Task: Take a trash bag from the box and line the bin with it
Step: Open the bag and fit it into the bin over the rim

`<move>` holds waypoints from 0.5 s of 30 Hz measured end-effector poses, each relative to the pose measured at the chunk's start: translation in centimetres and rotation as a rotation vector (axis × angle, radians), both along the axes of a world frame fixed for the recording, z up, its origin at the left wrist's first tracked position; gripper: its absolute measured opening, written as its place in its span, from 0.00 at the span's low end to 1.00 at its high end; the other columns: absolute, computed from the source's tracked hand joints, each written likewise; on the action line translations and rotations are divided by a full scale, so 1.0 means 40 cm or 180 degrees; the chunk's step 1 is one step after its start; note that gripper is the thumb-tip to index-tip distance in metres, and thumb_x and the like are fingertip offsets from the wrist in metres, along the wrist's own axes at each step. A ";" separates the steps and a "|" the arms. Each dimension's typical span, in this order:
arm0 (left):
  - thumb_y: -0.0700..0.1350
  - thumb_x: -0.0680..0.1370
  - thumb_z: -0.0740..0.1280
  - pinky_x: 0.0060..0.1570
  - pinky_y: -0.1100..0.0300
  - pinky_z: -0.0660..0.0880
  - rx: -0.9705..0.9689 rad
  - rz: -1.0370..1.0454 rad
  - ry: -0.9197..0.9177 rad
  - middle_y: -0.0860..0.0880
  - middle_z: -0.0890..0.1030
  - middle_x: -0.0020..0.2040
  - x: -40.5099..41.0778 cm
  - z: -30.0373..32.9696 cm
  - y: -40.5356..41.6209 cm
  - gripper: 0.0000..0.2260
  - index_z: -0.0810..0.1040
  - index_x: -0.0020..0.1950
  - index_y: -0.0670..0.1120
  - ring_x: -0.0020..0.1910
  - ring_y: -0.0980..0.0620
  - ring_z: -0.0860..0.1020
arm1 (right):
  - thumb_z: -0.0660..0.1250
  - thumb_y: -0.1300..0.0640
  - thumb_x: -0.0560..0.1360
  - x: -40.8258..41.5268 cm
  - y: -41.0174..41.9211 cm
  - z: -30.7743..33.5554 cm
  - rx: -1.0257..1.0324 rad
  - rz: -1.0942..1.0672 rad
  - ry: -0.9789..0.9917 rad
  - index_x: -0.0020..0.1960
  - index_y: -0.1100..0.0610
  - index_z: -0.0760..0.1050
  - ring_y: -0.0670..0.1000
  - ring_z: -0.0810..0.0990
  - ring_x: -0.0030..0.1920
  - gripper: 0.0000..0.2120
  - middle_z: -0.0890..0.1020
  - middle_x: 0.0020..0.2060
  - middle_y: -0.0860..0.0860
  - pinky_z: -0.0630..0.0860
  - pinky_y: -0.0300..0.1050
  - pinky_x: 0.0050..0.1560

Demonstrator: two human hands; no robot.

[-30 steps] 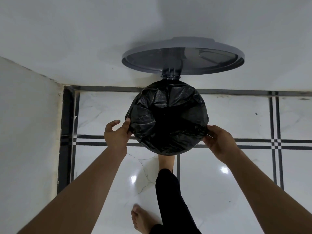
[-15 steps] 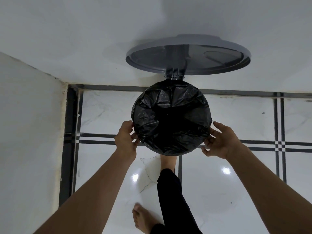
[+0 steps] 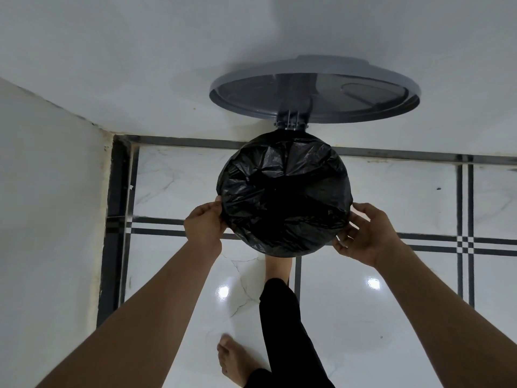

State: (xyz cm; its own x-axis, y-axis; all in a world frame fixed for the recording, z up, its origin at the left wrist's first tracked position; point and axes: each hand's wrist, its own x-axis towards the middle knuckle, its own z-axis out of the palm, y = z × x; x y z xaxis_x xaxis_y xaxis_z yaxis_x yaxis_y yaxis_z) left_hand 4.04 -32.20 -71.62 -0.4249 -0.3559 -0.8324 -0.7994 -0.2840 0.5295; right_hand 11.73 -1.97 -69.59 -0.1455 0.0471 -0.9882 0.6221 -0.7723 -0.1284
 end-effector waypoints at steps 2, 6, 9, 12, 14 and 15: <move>0.39 0.80 0.70 0.34 0.63 0.80 0.0194 -0.0109 -0.0175 0.48 0.85 0.47 -0.007 -0.001 -0.003 0.02 0.83 0.49 0.42 0.38 0.53 0.82 | 0.68 0.44 0.74 -0.003 0.005 0.001 -0.0033 0.0065 -0.0023 0.53 0.57 0.80 0.55 0.78 0.47 0.17 0.80 0.44 0.54 0.75 0.54 0.58; 0.45 0.77 0.69 0.41 0.58 0.71 0.0566 -0.0181 -0.0672 0.51 0.78 0.43 -0.025 0.025 -0.001 0.02 0.81 0.46 0.49 0.43 0.50 0.72 | 0.67 0.38 0.74 -0.013 0.009 -0.003 -0.0138 0.0030 -0.0049 0.54 0.58 0.79 0.55 0.77 0.49 0.23 0.80 0.46 0.54 0.75 0.55 0.59; 0.50 0.77 0.66 0.49 0.54 0.73 0.1004 -0.0025 -0.0709 0.50 0.77 0.47 -0.025 0.050 0.001 0.08 0.81 0.49 0.48 0.47 0.48 0.74 | 0.66 0.38 0.75 -0.007 0.005 -0.012 -0.0182 -0.0149 -0.0078 0.55 0.58 0.78 0.55 0.77 0.51 0.24 0.80 0.50 0.54 0.74 0.54 0.60; 0.53 0.78 0.66 0.56 0.49 0.77 0.1269 0.0191 -0.0686 0.46 0.80 0.52 -0.028 0.055 0.002 0.13 0.81 0.54 0.45 0.51 0.45 0.78 | 0.67 0.39 0.75 -0.002 -0.005 -0.020 -0.0211 -0.0364 -0.0057 0.53 0.57 0.79 0.56 0.77 0.54 0.21 0.80 0.54 0.54 0.72 0.54 0.64; 0.53 0.80 0.65 0.51 0.48 0.79 0.1306 0.0228 -0.0690 0.45 0.79 0.51 -0.033 0.052 0.007 0.13 0.81 0.54 0.45 0.51 0.45 0.79 | 0.66 0.41 0.76 -0.006 -0.014 -0.019 -0.0154 -0.0447 -0.0049 0.50 0.57 0.79 0.55 0.77 0.53 0.19 0.80 0.53 0.54 0.73 0.54 0.62; 0.53 0.80 0.65 0.48 0.48 0.79 0.1299 0.0196 -0.0693 0.46 0.79 0.50 -0.034 0.048 0.010 0.13 0.80 0.53 0.44 0.50 0.45 0.79 | 0.65 0.41 0.77 -0.008 -0.017 -0.018 -0.0105 -0.0465 -0.0031 0.50 0.57 0.79 0.55 0.79 0.53 0.18 0.80 0.52 0.54 0.75 0.55 0.60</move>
